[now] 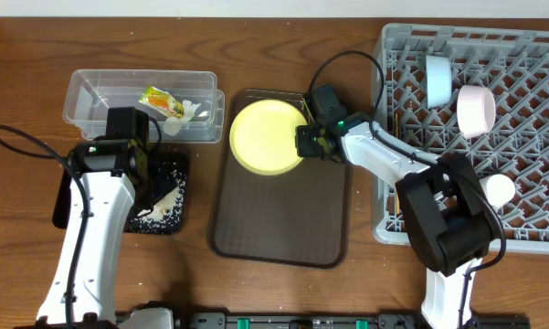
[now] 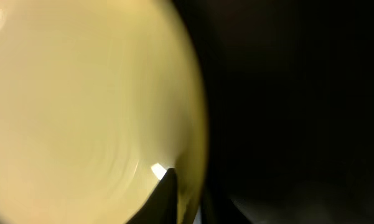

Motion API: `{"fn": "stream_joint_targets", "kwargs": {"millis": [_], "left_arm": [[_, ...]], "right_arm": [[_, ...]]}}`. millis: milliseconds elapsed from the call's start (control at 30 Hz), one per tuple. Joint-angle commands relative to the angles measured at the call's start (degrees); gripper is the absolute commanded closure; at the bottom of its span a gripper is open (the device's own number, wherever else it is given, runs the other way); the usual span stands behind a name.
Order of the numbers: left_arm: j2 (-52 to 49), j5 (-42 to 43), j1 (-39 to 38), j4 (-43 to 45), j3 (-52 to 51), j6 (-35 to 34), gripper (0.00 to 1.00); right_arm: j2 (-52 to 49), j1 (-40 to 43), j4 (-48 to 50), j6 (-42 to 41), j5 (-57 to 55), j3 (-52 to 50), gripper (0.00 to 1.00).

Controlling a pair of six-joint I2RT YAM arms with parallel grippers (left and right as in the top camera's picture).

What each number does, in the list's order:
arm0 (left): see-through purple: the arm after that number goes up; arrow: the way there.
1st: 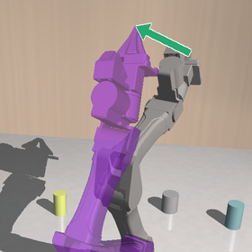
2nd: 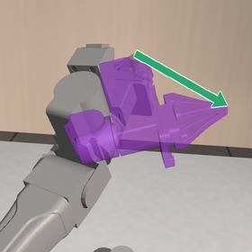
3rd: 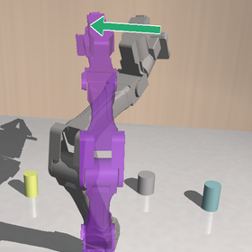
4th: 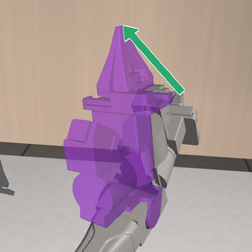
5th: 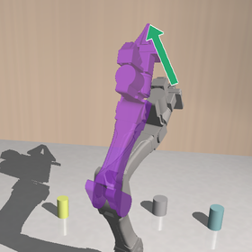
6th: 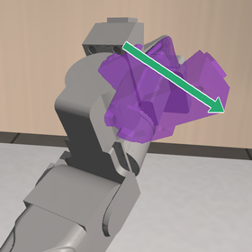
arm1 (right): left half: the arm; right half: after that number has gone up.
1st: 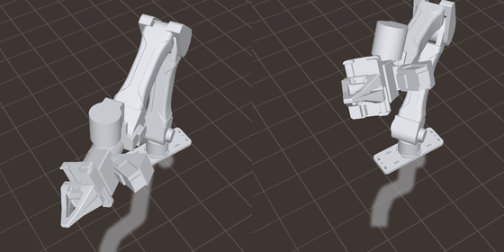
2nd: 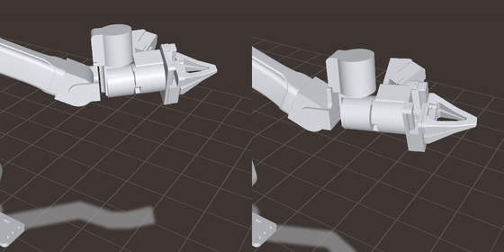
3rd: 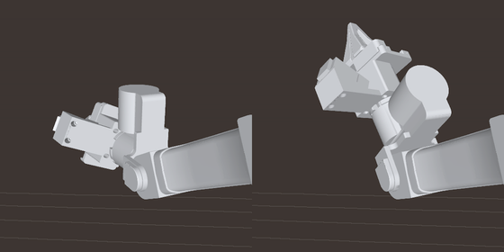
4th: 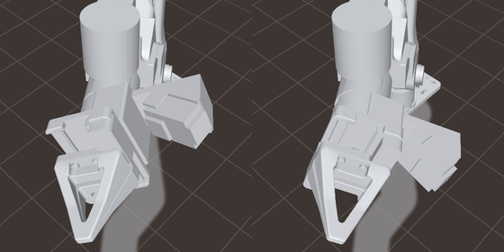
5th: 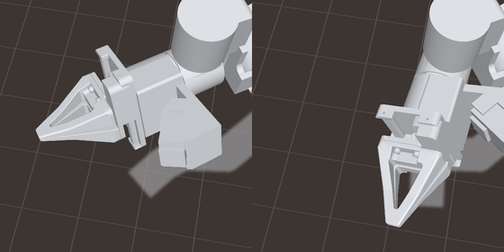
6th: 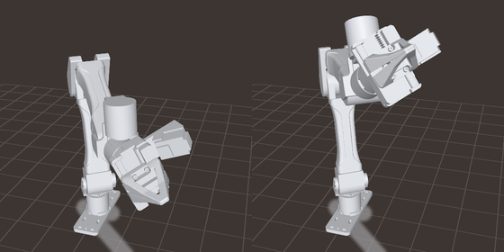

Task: Sort waste into correct bins and load items into the dishwasher rack
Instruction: 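Reach the right gripper to the yellow plate and grasp its edge, then lift the yellow plate into the rack and stand it on edge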

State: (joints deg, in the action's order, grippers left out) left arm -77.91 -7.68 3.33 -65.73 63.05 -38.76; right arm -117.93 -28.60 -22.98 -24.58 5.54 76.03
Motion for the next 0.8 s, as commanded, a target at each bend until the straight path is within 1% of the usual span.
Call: {"fn": "stream_joint_targets", "kwargs": {"millis": [0, 67, 100, 300, 433, 533, 633, 667, 733, 767], "left_arm": [[0.1, -0.3, 0.3, -0.3, 0.8, 0.5, 0.2], [0.1, -0.3, 0.3, -0.3, 0.8, 0.5, 0.2], [0.1, -0.3, 0.3, -0.3, 0.8, 0.5, 0.2], [0.1, -0.3, 0.3, -0.2, 0.8, 0.5, 0.2], [0.1, -0.3, 0.3, -0.2, 0.8, 0.5, 0.2], [0.1, -0.3, 0.3, -0.2, 0.8, 0.5, 0.2], [0.1, -0.3, 0.3, -0.2, 0.8, 0.5, 0.2], [0.1, -0.3, 0.3, -0.2, 0.8, 0.5, 0.2], [0.1, -0.3, 0.3, -0.2, 0.8, 0.5, 0.2], [0.1, -0.3, 0.3, -0.2, 0.8, 0.5, 0.2]], "right_arm": [[1.7, 1.4, -0.6, -0.2, -1.4, 0.5, 0.92], [3.9, 2.4, -1.1, 0.1, -2.8, 0.5, 0.98], [5.4, 3.0, -1.4, 0.6, -3.8, 0.5, 0.99], [16.2, 6.5, -2.6, 6.7, -8.3, 0.5, 0.99], [24.4, 8.2, -3.6, 11.5, -14.5, 0.5, 0.99], [29.3, 9.1, -3.7, 16.3, -22.4, 0.5, 0.99], [33.0, 9.5, -3.7, 20.8, -35.1, 0.5, 0.99], [33.7, 9.6, -3.6, 21.6, -39.9, 0.5, 0.99], [34.3, 9.6, -3.6, 23.1, -53.4, 0.5, 0.99], [34.3, 9.6, -3.6, 23.6, -57.7, 0.5, 0.99]]}}
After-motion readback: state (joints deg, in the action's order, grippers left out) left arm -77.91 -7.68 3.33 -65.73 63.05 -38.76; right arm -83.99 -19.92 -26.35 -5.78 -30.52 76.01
